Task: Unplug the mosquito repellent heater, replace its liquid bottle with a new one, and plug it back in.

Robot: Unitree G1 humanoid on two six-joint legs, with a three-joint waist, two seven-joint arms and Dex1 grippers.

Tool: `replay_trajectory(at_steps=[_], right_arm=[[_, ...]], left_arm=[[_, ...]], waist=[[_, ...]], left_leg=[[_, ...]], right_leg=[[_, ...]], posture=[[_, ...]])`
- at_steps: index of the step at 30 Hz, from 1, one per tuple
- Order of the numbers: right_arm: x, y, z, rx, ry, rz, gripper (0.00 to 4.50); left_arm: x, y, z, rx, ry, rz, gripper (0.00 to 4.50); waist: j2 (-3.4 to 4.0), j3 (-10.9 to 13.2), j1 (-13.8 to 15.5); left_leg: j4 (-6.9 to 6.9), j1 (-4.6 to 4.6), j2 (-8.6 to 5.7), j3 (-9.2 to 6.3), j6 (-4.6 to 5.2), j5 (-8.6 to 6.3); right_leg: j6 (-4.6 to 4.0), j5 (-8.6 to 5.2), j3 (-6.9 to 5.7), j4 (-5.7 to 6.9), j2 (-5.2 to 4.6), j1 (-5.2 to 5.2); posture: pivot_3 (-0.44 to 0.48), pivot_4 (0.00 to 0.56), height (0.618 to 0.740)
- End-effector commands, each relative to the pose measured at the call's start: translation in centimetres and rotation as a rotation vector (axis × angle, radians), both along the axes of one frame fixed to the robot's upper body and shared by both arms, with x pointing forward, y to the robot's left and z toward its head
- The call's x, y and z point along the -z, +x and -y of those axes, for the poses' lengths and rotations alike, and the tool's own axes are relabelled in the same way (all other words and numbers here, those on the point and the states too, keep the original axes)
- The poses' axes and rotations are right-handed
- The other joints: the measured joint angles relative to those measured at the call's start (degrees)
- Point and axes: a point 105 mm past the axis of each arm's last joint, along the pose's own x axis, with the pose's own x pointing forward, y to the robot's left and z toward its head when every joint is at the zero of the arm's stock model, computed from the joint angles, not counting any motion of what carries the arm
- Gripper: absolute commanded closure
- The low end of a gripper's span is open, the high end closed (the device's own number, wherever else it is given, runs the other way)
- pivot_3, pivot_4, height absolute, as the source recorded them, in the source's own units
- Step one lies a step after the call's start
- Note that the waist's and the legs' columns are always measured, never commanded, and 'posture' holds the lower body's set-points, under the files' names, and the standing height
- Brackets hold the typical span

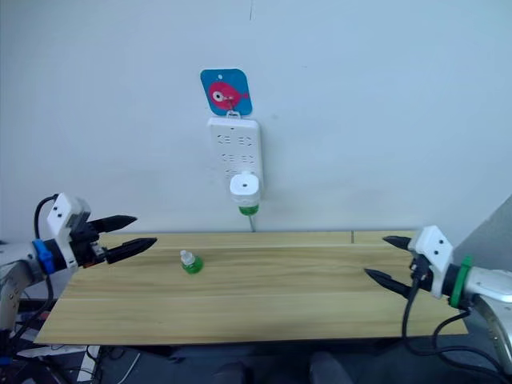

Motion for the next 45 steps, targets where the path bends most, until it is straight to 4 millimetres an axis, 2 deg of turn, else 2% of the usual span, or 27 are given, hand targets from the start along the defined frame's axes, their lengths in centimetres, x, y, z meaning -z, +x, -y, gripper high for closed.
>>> replay_trajectory(at_steps=[1, 6, 11, 16, 24, 36, 45], right_arm=[[-1.8, 0.6, -2.1, 0.057, 0.033, 0.053, 0.04], [-2.8, 1.0, -3.9, 0.094, 0.053, 0.098, 0.04], [-3.2, 1.1, -4.9, 0.121, 0.074, 0.116, 0.04], [-3.4, 1.1, -5.4, 0.124, 0.083, 0.117, 0.04], [-3.7, 1.0, -5.7, 0.13, 0.093, 0.121, 0.04], [-4.4, 0.8, -6.2, 0.131, 0.122, 0.134, 0.04], [-4.1, 0.2, -6.2, 0.13, 0.125, 0.117, 0.04]], left_arm=[[-1.6, 1.5, 1.2, 0.036, 0.017, 0.069, 0.0], [-2.4, 3.5, 2.4, 0.065, 0.041, 0.13, 0.0], [-2.7, 5.2, 2.9, 0.052, 0.025, 0.175, 0.0], [-2.6, 6.6, 3.5, 0.06, 0.005, 0.184, 0.0], [-3.5, 8.6, 4.2, 0.064, -0.041, 0.208, 0.0], [-4.4, 10.1, 7.0, 0.163, -0.066, 0.215, 0.0], [-4.2, 9.8, 6.8, 0.186, -0.034, 0.231, 0.0]], waist=[[-0.05, 0.16, -0.48], [-0.05, 0.5, -2.03], [-0.04, 0.85, -3.27], [-0.05, 1.09, -3.74], [-0.21, 1.54, -4.54], [-0.14, 1.78, -3.03], [-0.04, 1.88, -3.38]], left_leg=[[0.03, -0.05, 0.0, -0.01, 0.0, 0.0], [0.24, -0.42, -0.01, -0.13, 0.03, -0.05], [0.48, -0.64, -0.02, -0.28, 0.08, -0.09], [0.5, -0.68, -0.04, -0.34, 0.08, -0.09], [0.51, -0.8, -0.06, -0.51, 0.08, -0.09], [0.74, -1.05, -0.18, -1.19, 0.07, -0.05], [0.77, -1.16, -0.14, -1.44, 0.08, -0.02]], right_leg=[[0.01, 0.01, 0.0, 0.0, 0.0, -0.01], [0.1, 0.06, -0.07, -0.01, 0.0, -0.19], [0.17, 0.09, -0.19, -0.03, 0.0, -0.22], [0.2, 0.11, -0.24, -0.04, 0.0, -0.22], [0.22, 0.12, -0.36, -0.06, 0.0, -0.25], [0.23, 0.12, -1.0, -0.07, -0.03, -0.02], [0.22, 0.11, -1.35, -0.08, -0.05, 0.04]], posture=[[-0.123, 0.123, 0.71], [-0.161, 0.133, 0.71], [-0.181, 0.138, 0.71], [-0.191, 0.142, 0.71], [-0.207, 0.145, 0.71], [-0.239, 0.149, 0.71], [-0.262, 0.149, 0.71]])
